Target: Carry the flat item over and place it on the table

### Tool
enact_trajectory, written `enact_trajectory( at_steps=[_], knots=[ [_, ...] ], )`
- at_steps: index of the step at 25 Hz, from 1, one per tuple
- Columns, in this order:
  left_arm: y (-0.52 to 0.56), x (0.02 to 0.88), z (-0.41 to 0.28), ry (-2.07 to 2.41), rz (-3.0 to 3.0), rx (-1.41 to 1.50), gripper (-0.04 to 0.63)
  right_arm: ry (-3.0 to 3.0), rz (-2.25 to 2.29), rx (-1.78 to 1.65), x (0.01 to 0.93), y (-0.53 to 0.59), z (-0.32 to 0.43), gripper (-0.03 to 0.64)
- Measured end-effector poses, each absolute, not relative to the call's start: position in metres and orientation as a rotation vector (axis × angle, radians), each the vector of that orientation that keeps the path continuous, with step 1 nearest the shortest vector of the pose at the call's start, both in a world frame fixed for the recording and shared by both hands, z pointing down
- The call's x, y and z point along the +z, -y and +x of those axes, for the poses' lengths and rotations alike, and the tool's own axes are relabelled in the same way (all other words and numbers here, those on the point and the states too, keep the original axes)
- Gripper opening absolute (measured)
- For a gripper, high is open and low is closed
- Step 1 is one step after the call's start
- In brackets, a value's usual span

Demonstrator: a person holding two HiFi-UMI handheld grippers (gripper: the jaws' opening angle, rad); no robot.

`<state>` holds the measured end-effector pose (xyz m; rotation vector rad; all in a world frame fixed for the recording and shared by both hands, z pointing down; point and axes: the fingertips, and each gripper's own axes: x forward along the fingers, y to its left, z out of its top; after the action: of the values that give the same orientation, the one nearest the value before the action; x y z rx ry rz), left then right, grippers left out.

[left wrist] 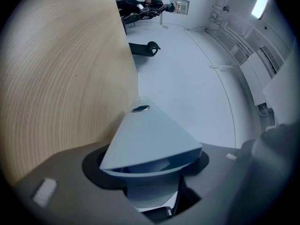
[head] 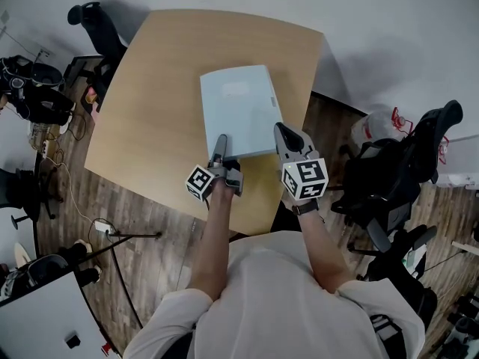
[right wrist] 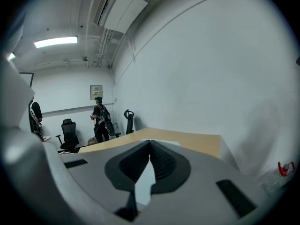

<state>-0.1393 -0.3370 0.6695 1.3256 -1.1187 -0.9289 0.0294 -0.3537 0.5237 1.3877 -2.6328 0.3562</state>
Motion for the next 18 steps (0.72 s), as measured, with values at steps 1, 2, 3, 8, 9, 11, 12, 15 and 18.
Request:
enact_trajectory(
  at_steps=[1, 2, 3, 8, 9, 11, 12, 15, 18],
  knots=[
    [0.338, 0.673, -0.14, 1.123, 1.32, -0.921, 0.295, 2.63, 1.382, 0.361, 0.527, 0.355, 0.028, 0.012],
    [0.339, 0.677, -0.14, 1.127, 1.314, -0.915, 0.295, 2.628, 1.376, 0.366, 0.53, 0.356, 0.027, 0.012],
    [0.34, 0.681, -0.139, 1.13, 1.307, -0.909, 0.295, 2.627, 1.37, 0.372, 0.533, 0.358, 0.026, 0.012],
    [0.336, 0.697, -0.14, 1.129, 1.275, -0.867, 0.295, 2.611, 1.367, 0.395, 0.542, 0.359, 0.024, 0.012],
    [0.335, 0.699, -0.142, 1.132, 1.269, -0.862, 0.295, 2.609, 1.368, 0.397, 0.543, 0.359, 0.022, 0.012],
    [0.334, 0.703, -0.146, 1.131, 1.25, -0.869, 0.295, 2.602, 1.37, 0.403, 0.546, 0.359, 0.019, 0.012],
    [0.333, 0.706, -0.147, 1.127, 1.238, -0.878, 0.296, 2.597, 1.37, 0.406, 0.548, 0.358, 0.019, 0.012],
    [0.33, 0.713, -0.147, 1.108, 1.199, -0.909, 0.295, 2.583, 1.375, 0.411, 0.551, 0.356, 0.02, 0.012],
    [0.326, 0.718, -0.151, 1.091, 1.169, -0.935, 0.296, 2.573, 1.381, 0.404, 0.55, 0.354, 0.019, 0.012]
  ],
)
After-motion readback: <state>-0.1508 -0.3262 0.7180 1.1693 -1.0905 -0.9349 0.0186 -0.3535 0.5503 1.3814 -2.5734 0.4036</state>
